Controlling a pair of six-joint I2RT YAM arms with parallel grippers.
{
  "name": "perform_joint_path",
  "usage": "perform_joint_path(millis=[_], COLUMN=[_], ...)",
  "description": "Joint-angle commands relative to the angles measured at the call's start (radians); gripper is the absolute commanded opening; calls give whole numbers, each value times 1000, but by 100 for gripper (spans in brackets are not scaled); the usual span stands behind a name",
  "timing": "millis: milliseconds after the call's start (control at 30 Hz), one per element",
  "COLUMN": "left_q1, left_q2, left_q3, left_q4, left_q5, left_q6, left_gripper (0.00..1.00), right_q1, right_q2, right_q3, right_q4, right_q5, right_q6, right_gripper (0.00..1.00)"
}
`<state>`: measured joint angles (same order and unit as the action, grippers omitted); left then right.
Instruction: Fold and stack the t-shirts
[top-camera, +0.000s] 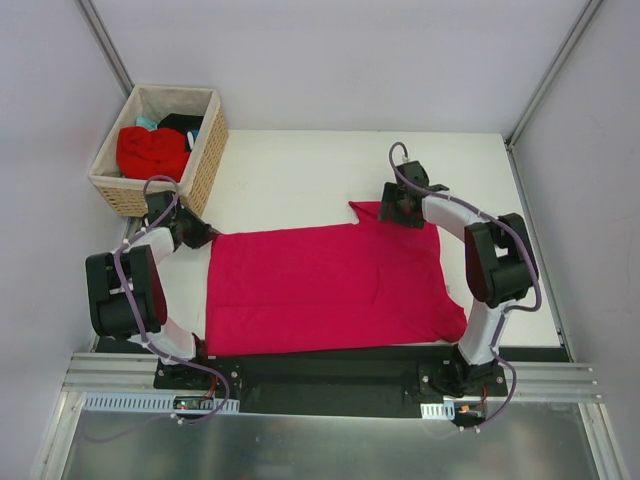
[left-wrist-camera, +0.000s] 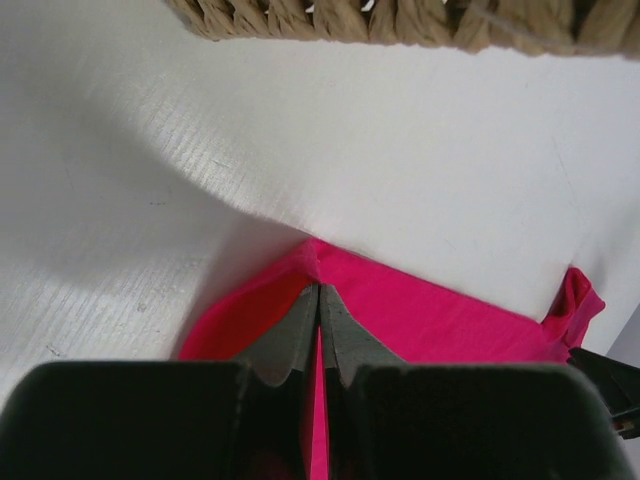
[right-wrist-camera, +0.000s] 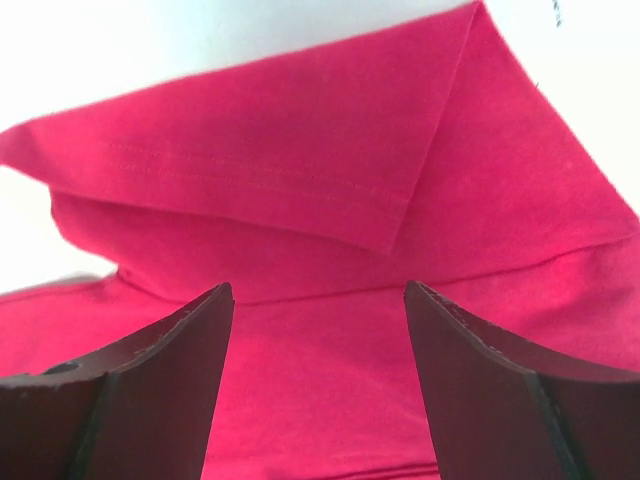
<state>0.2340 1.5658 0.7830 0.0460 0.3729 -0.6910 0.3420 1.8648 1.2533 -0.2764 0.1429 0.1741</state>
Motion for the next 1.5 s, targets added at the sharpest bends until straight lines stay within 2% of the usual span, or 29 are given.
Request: perform_joint_path(millis=[0,600,833,1067,1300,1467], left_q1=[-12,-13,-12,-13,-13,-13], left_q2=[-53,-55,-61,-66,-59,-62], left_q3=[32,33,32,32,28,28], left_q4=[-28,-41,-41,-66,-64,-66], left_q5=[-34,-69,-75,-83,-84,-85], left_q6=[8,15,19,22,21,24], left_gripper=[0,0,0,0,0,0], right_q1=[-17,-74,-80,-80,-80,-80], right_q2=[10,60,91,105,106,112], right_q3=[72,80,92,89,98,109], right_q4=[-15,-9,-4,0,2,-3], right_q5=[26,11,-5,-3,-6,-6], right_q6=[11,38,51,56,59,62], right_gripper=[73,60,43,42,36,28])
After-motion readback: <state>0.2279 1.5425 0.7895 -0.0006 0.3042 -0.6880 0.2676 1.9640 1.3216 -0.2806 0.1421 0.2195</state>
